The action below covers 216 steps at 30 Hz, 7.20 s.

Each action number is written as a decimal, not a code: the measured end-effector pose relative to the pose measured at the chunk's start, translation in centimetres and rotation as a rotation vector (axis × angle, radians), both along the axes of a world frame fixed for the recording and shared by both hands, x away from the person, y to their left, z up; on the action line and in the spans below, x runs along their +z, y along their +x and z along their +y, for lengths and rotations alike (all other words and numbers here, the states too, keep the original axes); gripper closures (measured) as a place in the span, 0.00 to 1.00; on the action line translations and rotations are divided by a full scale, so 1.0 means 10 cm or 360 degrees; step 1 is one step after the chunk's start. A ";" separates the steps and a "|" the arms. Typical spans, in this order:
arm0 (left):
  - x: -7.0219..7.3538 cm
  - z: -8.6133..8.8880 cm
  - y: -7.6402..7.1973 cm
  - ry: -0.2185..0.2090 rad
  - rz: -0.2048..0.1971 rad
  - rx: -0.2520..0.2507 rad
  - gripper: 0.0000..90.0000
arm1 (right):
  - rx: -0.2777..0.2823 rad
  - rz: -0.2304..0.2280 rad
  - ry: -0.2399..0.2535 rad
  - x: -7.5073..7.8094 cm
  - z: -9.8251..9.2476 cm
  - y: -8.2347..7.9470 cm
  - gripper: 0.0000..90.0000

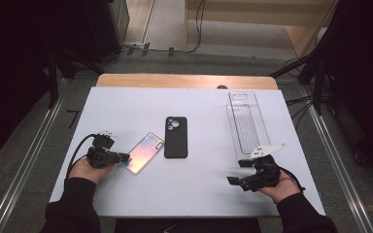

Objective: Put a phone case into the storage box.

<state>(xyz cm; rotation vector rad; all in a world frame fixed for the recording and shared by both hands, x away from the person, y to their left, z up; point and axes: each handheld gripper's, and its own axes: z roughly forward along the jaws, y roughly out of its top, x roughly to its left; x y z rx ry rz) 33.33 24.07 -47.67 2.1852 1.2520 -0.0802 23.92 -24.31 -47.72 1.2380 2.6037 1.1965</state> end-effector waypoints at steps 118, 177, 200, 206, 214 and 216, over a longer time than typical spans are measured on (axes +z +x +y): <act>-0.15 -0.51 0.15 0.0048 -0.0358 -0.0197 0.03 | 0.0011 0.0030 -0.0024 -0.04 0.03 0.01 0.17; 0.17 -0.57 -0.12 -0.0014 -0.0506 -0.0185 0.19 | 0.0033 -0.0015 -0.0006 -0.01 0.05 -0.01 0.17; 0.30 -0.93 -0.40 -0.0189 -0.0518 -0.0223 0.19 | 0.0031 -0.0016 0.0097 0.09 0.17 -0.04 0.17; 0.29 -1.00 -0.42 -0.0242 -0.0539 -0.0193 0.19 | -0.0022 -0.0007 0.0082 0.21 0.25 -0.02 0.17; 0.26 -1.08 -0.43 -0.0292 -0.0606 -0.0169 0.19 | -0.0119 -0.0055 0.0138 0.37 0.38 0.05 0.17; 0.25 -1.09 -0.44 -0.0290 -0.0635 -0.0164 0.19 | -0.0124 -0.0047 0.0148 0.39 0.43 0.07 0.17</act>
